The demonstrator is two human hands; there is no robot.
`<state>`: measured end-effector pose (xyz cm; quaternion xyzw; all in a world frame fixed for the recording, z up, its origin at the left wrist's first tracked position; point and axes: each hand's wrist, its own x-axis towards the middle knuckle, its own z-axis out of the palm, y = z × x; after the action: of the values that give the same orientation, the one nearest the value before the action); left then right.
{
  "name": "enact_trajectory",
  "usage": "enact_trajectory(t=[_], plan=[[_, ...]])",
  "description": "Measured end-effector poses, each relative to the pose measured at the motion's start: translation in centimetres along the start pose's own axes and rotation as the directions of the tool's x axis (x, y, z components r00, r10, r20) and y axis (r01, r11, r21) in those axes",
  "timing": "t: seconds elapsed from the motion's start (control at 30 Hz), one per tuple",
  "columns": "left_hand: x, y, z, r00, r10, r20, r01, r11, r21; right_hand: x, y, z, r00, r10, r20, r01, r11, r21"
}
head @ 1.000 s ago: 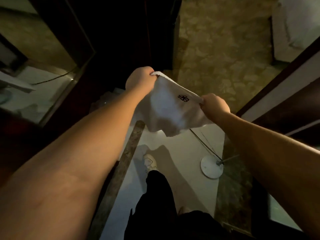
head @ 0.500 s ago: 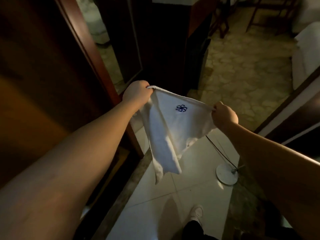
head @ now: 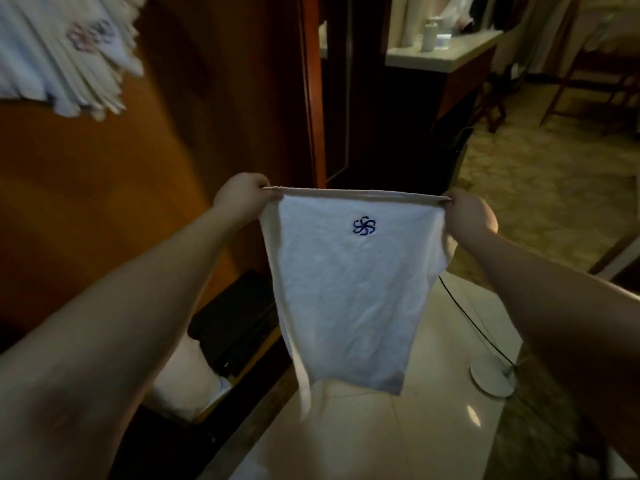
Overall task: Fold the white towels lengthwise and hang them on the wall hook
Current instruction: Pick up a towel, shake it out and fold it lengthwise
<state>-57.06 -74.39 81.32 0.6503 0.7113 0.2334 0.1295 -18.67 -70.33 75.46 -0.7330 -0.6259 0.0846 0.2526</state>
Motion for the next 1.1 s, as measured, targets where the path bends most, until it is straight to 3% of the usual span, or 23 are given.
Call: enact_trajectory(t=[0.1, 0.27, 0.43, 0.5, 0.67, 0.83, 1.0, 1.1], plan=[[-1.9, -1.4, -4.1, 0.993, -0.103, -0.05, 0.083, 0.949, -0.305, -0.7, -3.4, -2.1, 0.998, -0.041, -0.053, 0.043, 0.998, 0.047], [-4.8, -2.7, -9.6, 0.966, -0.258, -0.028, 0.154, 0.655, -0.74, -0.9, -7.7, -5.3, 0.983, -0.183, -0.025, 0.184, 0.975, 0.127], [-6.8, -2.1, -14.1, 0.96, -0.274, -0.064, 0.03, 0.325, -0.945, -0.7, -12.3, -8.9, 0.985, -0.174, 0.008, 0.167, 0.956, 0.241], [-7.5, -1.4, -15.6, 0.935, -0.345, -0.079, 0.014, 0.26, -0.966, -0.7, -14.4, -10.1, 0.971, -0.219, 0.093, 0.199, 0.962, 0.188], [-9.1, 0.0, -18.1, 0.831, -0.532, -0.16, 0.056, 0.366, -0.929, -1.3, -20.0, -12.3, 0.94, -0.198, 0.279, 0.183, 0.98, 0.079], [-10.9, 1.7, -18.3, 0.766, -0.622, -0.164, 0.109, 0.377, -0.92, -4.6, -24.0, -12.6, 0.874, -0.291, 0.389, 0.149, 0.923, 0.355], [-12.4, 4.2, -18.1, 0.829, -0.551, -0.094, 0.113, 0.33, -0.937, -8.4, -27.0, -13.0, 0.724, -0.542, 0.426, 0.193, 0.753, 0.629], [-13.1, 5.8, -17.7, 0.872, -0.482, -0.088, 0.123, 0.388, -0.913, -10.2, -28.5, -13.4, 0.675, -0.639, 0.369, 0.19, 0.633, 0.75]])
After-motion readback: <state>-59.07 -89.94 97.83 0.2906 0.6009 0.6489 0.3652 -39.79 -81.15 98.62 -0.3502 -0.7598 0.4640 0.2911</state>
